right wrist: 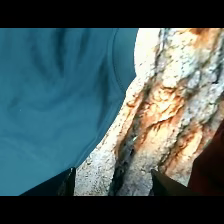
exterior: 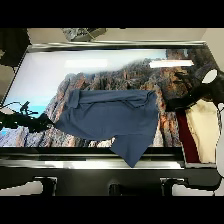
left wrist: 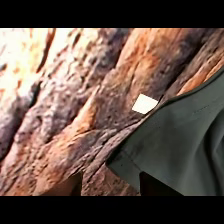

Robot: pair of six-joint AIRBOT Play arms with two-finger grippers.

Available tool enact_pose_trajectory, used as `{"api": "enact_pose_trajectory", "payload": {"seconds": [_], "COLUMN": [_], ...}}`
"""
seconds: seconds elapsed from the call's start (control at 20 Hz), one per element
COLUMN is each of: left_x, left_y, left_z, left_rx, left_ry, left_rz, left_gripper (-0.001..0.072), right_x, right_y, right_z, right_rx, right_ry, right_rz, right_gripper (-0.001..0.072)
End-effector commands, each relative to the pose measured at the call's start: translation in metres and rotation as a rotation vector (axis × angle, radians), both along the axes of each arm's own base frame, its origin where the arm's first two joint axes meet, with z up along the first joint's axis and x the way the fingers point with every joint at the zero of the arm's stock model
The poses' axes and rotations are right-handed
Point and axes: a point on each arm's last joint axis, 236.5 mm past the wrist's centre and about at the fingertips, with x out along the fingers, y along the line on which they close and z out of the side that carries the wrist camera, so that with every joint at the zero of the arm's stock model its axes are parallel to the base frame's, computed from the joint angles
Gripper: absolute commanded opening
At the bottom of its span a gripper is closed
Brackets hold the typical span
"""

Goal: Fold the shirts.

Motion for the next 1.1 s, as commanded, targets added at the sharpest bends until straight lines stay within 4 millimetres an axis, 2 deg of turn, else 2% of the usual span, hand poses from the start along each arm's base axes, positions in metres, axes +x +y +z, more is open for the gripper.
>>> {"api": "enact_pose_trajectory", "payload": {"seconds": [0.0, 0.05, 0.15, 0.2, 0.35, 0.4, 0.55, 0.65, 0.75, 0.85, 0.95, 1.0, 1.05], "left_x": [0.007, 0.012, 0.019, 0.020, 0.021, 0.019, 0.017, 0.013, 0.013, 0.014, 0.014, 0.015, 0.015], "left_y": [-0.007, -0.007, -0.012, -0.015, -0.018, -0.018, -0.020, -0.022, -0.023, -0.023, -0.023, -0.023, -0.022], "left_z": [-0.013, -0.015, -0.016, -0.016, -0.017, -0.016, -0.014, -0.013, -0.009, -0.006, -0.004, -0.003, -0.002], "left_rx": [0.017, 0.031, 0.049, 0.051, 0.055, 0.056, 0.056, 0.050, 0.051, 0.057, 0.059, 0.062, 0.066], "left_ry": [-0.015, -0.030, -0.054, -0.055, -0.061, -0.067, -0.076, -0.072, -0.083, -0.094, -0.102, -0.109, -0.117], "left_rz": [0.000, -0.002, -0.014, -0.024, -0.038, -0.062, -0.107, -0.133, -0.148, -0.151, -0.159, -0.166, -0.179], "left_gripper": [0.0433, 0.0385, 0.0365, 0.0317, 0.0063, 0.0026, 0.0025, 0.0024, 0.0024, 0.0024, 0.0024, 0.0024, 0.0023], "right_x": [-0.008, -0.008, -0.012, -0.014, -0.023, -0.032, -0.067, -0.083, -0.089, -0.096, -0.097, -0.094, -0.092], "right_y": [0.002, 0.002, 0.003, 0.003, 0.003, 0.006, 0.031, 0.042, 0.064, 0.076, 0.075, 0.075, 0.075], "right_z": [-0.004, -0.004, -0.004, -0.004, -0.012, -0.021, -0.068, -0.099, -0.111, -0.119, -0.127, -0.128, -0.128], "right_rx": [0.012, 0.012, 0.014, 0.014, 0.017, 0.027, 0.130, 0.163, 0.256, 0.306, 0.296, 0.295, 0.299], "right_ry": [0.025, 0.028, 0.037, 0.045, 0.080, 0.115, 0.221, 0.261, 0.270, 0.281, 0.273, 0.259, 0.252], "right_rz": [0.017, 0.019, 0.041, 0.044, 0.046, 0.046, 0.020, -0.046, -0.101, -0.136, -0.156, -0.165, -0.169], "right_gripper": [0.0544, 0.0544, 0.0545, 0.0544, 0.0544, 0.0544, 0.0575, 0.0563, 0.0534, 0.0513, 0.0413, 0.0339, 0.0217]}}
